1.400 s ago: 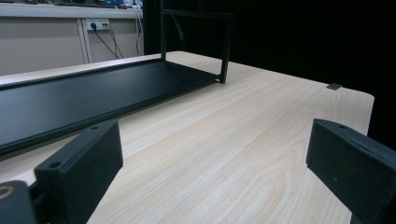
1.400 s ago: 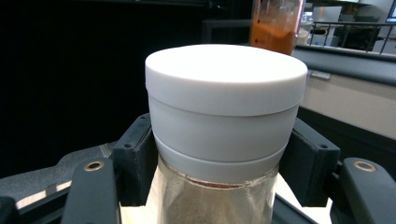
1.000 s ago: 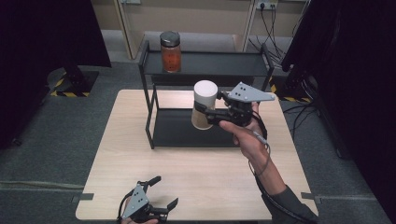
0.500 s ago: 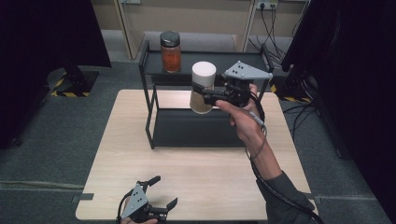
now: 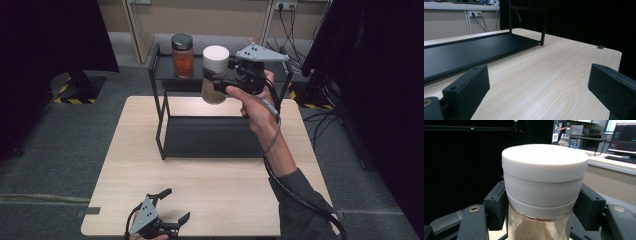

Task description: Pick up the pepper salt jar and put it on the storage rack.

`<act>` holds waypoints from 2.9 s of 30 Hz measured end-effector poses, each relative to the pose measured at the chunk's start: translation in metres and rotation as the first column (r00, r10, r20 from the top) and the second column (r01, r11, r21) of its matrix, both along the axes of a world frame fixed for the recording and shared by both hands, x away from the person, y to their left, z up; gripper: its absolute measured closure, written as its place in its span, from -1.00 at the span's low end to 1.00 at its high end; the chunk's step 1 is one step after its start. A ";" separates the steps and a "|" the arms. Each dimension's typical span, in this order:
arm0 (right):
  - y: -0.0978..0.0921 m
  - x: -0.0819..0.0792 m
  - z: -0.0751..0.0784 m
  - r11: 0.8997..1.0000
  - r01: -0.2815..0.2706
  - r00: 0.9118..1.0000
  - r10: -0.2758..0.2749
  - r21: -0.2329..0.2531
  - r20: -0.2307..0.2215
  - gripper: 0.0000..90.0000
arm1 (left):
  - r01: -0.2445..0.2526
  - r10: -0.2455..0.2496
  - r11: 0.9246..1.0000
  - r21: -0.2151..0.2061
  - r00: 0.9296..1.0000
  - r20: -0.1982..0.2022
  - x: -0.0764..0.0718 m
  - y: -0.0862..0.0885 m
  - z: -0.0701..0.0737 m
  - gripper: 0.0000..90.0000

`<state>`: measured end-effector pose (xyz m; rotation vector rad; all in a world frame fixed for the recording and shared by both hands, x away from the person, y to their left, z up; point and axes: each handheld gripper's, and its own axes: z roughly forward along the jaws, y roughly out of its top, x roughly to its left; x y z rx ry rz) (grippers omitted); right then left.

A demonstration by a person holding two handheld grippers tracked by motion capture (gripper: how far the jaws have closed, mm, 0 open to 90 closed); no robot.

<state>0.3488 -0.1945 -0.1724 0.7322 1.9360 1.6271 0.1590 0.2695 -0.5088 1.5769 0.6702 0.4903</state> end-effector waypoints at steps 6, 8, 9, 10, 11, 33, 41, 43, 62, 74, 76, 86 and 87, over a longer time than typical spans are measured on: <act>0.002 0.005 0.008 1.000 0.026 1.000 -0.026 -0.004 0.001 -0.21 | 0.000 0.000 1.000 -0.004 1.000 0.000 0.000 0.000 0.000 -0.93; 0.004 0.006 0.011 0.999 0.036 0.999 -0.036 -0.008 0.001 -0.21 | -0.001 0.001 1.000 -0.004 1.000 0.000 0.000 0.000 0.000 -0.93; 0.005 0.007 0.013 0.999 0.041 0.999 -0.041 -0.011 0.002 -0.21 | -0.001 0.001 1.000 -0.005 1.000 0.000 0.000 0.000 0.000 -0.93; 0.006 0.008 0.015 0.999 0.049 0.999 -0.049 -0.011 0.000 -0.21 | -0.001 0.001 1.000 -0.005 1.000 0.000 0.000 0.000 0.000 -0.93; 0.007 0.009 0.016 0.999 0.053 0.999 -0.053 -0.009 -0.002 -0.21 | -0.001 0.001 1.000 -0.005 1.000 0.000 0.000 0.000 0.000 -0.93; 0.032 0.041 0.029 0.987 0.157 0.988 -0.157 -0.016 -0.003 -0.21 | 0.007 -0.007 1.000 -0.014 1.000 -0.002 -0.001 0.002 -0.001 -0.93; 0.039 0.055 0.022 0.982 0.186 0.983 -0.186 -0.029 -0.007 -0.21 | 0.005 -0.005 1.000 -0.019 1.000 -0.003 -0.001 0.003 -0.001 -0.93; 0.041 0.058 0.021 0.981 0.188 0.982 -0.188 -0.036 -0.005 -0.21 | 0.004 -0.004 1.000 -0.022 1.000 -0.006 -0.001 0.003 -0.001 -0.93; 0.044 0.072 0.006 0.982 0.185 0.983 -0.186 -0.027 -0.007 -0.22 | -0.001 0.001 1.000 -0.022 1.000 -0.003 -0.005 0.003 -0.001 -0.93; 0.032 0.057 0.009 0.981 0.194 0.981 -0.194 -0.003 -0.007 -0.83 | -0.002 0.002 1.000 -0.013 1.000 0.003 -0.006 0.002 -0.001 -0.93; 0.028 0.053 0.007 0.980 0.200 0.980 -0.200 0.001 -0.007 -0.89 | -0.003 0.003 1.000 -0.013 1.000 0.003 -0.006 0.002 -0.001 -0.93; -0.005 0.038 -0.011 0.989 0.140 0.990 -0.139 0.052 -0.017 -0.97 | -0.007 0.007 1.000 -0.006 1.000 0.005 -0.006 0.002 0.000 -0.93; -0.009 0.036 -0.013 0.989 0.133 0.991 -0.132 0.058 -0.020 -0.99 | -0.007 0.007 1.000 -0.007 1.000 0.006 -0.006 0.002 0.000 -0.93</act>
